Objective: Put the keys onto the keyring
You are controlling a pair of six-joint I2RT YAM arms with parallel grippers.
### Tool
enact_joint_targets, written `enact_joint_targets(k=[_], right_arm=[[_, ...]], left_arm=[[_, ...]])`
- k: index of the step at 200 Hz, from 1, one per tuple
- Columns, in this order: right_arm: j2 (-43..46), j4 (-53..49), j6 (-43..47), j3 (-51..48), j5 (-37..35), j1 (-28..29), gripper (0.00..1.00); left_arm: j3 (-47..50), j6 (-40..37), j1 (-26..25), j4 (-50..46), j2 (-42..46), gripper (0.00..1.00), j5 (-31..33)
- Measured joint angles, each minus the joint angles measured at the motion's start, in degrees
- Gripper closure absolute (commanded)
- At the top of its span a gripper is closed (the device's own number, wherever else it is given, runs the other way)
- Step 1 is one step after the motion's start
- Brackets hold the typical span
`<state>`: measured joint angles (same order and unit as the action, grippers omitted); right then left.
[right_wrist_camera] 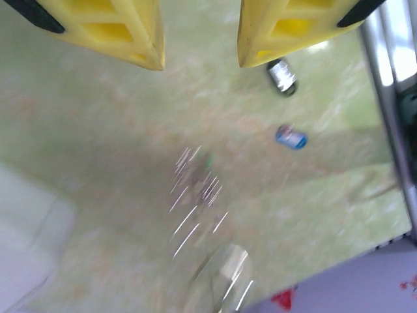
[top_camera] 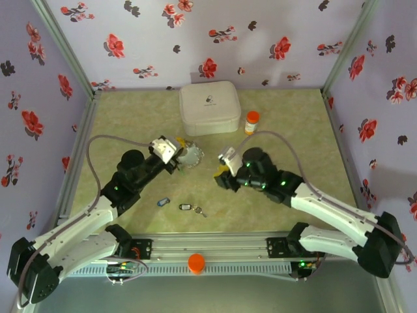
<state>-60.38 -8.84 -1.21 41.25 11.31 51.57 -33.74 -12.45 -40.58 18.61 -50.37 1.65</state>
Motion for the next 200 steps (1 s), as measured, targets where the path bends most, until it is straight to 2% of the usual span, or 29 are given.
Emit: enact_joint_targets(k=[29, 58, 90, 121, 200], right_arm=[[-6.8, 4.5, -7.6, -4.5, -6.2, 9.7, 0.58], [-18.5, 5.6, -13.7, -1.5, -9.7, 15.1, 0.57], [-29.8, 2.6, -19.6, 7.1, -11.1, 16.8, 0.54], [-36.5, -1.4, -22.7, 14.4, -11.4, 17.6, 0.53], [-40.7, -7.5, -26.5, 17.4, -12.7, 17.9, 0.63]], left_arm=[[0.0, 4.7, 1.8, -1.8, -0.1, 1.00, 10.8], [0.0, 7.0, 3.3, -3.5, 0.1, 1.00, 15.7], [0.0, 7.6, 3.7, -4.2, 1.1, 1.00, 17.5], [0.0, 7.6, 3.7, -4.2, 1.9, 1.00, 17.7], [0.0, 7.6, 3.7, -4.2, 1.9, 1.00, 17.6]])
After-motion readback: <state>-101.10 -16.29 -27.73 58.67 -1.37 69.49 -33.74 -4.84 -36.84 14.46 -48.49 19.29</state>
